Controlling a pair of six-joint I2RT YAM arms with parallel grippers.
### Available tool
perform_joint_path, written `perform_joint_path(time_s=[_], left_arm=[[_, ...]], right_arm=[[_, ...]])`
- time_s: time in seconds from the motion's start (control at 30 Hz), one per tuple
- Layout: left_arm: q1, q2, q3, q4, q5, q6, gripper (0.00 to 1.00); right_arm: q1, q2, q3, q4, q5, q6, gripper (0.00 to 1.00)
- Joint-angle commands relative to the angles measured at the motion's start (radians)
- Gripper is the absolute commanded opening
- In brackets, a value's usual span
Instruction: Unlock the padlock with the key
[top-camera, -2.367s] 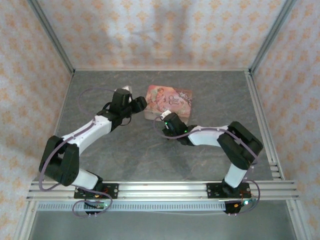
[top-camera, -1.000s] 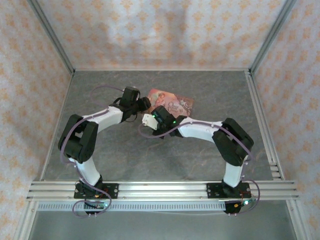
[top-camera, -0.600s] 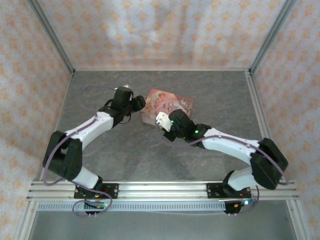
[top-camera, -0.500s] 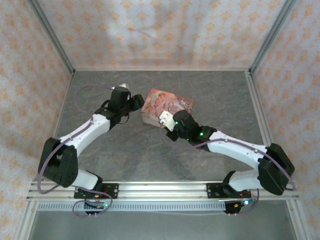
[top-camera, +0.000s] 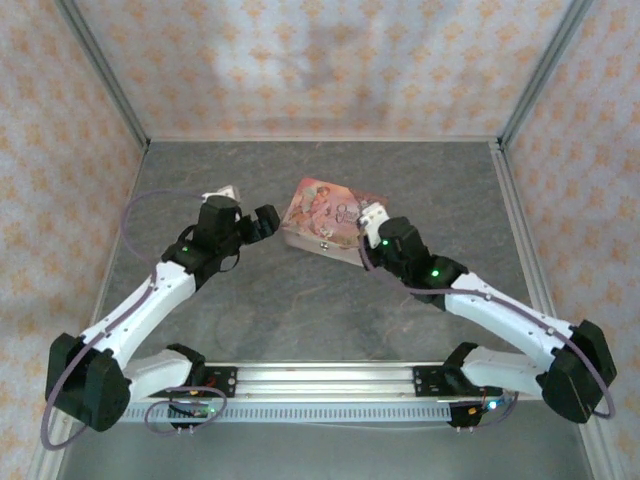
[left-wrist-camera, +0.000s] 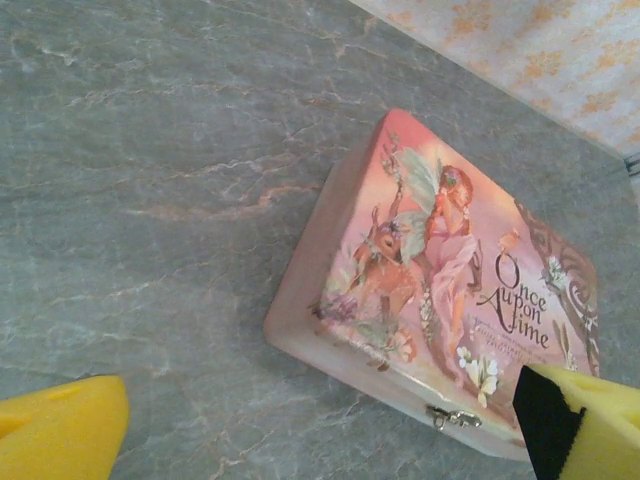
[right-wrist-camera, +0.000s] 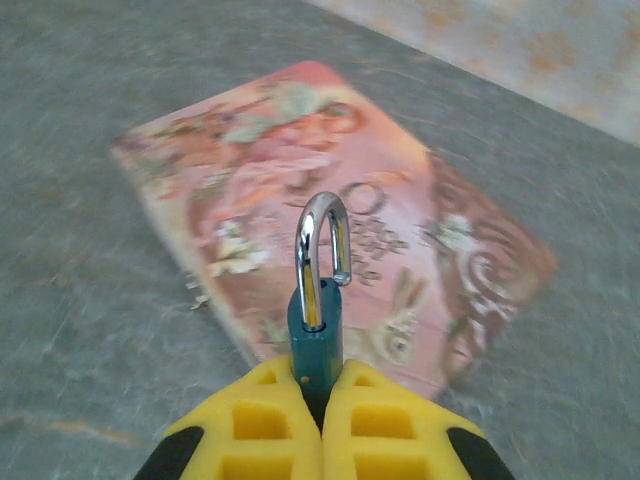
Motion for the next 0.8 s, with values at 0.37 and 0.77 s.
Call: perform_joint_path(time_s=[0.37,0.77], left_arm=[[-0.084,-0.066,-0.052,-0.066,-0.078,0.0,1.0],[-0.141,-0.063,-0.086,-0.031,-0.102,0.002,1.0]], right_arm=[[-0.43,0.083,-0.028,-0.091,-0.261,0.465,0.0],[-0.583,0.345,-0.064,0.078,-0.452,0.635,0.0]])
